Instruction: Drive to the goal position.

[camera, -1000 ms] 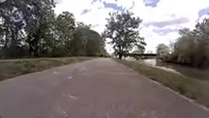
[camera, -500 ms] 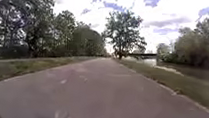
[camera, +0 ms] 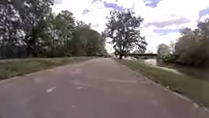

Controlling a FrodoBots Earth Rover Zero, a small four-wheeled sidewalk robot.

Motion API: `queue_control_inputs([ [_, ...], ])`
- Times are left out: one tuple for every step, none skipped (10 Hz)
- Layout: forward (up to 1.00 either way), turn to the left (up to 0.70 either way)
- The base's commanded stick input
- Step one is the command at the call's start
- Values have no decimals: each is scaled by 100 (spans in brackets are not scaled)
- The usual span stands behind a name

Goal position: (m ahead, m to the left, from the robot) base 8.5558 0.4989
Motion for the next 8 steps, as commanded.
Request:
queue_control_inputs([
  [100, 0],
  [100, 0],
  [100, 0],
  [100, 0],
  [100, 0],
  [100, 0],
  [100, 0],
  [100, 0],
])
